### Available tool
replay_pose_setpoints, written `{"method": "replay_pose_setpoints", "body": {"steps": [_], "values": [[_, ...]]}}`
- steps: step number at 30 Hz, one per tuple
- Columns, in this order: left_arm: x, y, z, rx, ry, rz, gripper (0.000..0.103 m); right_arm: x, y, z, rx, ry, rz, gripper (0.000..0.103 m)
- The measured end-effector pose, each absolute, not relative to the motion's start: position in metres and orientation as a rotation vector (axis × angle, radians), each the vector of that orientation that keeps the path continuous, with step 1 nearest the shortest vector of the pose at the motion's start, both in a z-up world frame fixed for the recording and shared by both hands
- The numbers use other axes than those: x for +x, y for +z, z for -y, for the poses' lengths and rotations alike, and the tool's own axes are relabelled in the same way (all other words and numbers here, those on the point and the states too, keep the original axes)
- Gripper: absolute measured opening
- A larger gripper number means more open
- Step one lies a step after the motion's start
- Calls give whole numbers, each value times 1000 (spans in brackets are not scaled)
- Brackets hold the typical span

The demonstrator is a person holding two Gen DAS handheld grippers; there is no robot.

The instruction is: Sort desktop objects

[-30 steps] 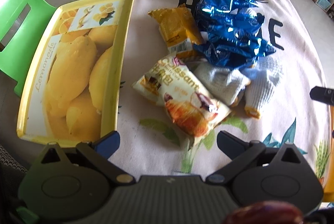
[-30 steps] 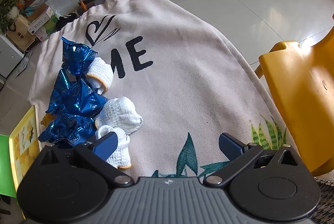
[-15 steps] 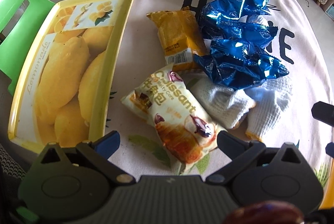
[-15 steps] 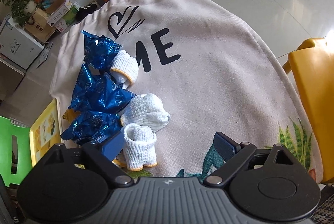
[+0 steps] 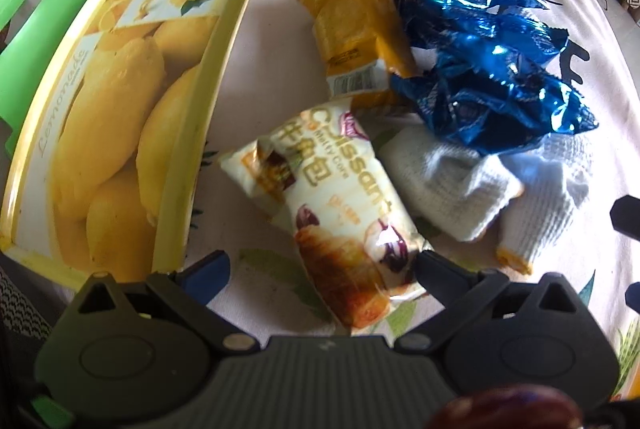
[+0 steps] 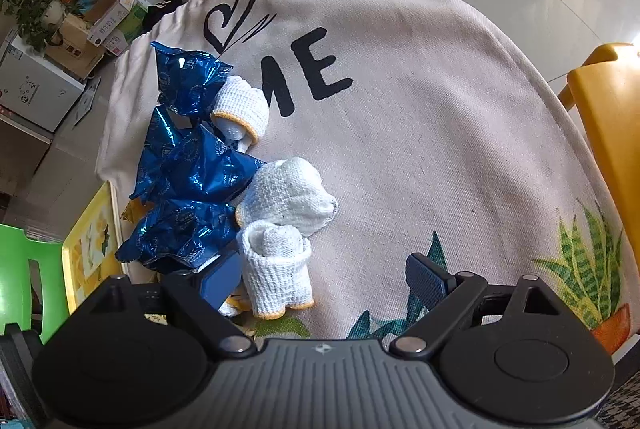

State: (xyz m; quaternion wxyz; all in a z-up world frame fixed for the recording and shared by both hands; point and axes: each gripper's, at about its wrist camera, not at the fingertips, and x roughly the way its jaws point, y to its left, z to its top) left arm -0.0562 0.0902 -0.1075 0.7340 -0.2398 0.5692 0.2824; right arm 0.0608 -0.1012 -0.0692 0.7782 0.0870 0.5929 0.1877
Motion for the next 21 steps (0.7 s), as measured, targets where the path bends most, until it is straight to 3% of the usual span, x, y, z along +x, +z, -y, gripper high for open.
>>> {"method": "replay_pose_setpoints", "body": {"steps": [21], "values": [[-47, -112, -89, -350, 498, -1274, 102, 63, -87, 77, 223, 433, -1317, 90]]}}
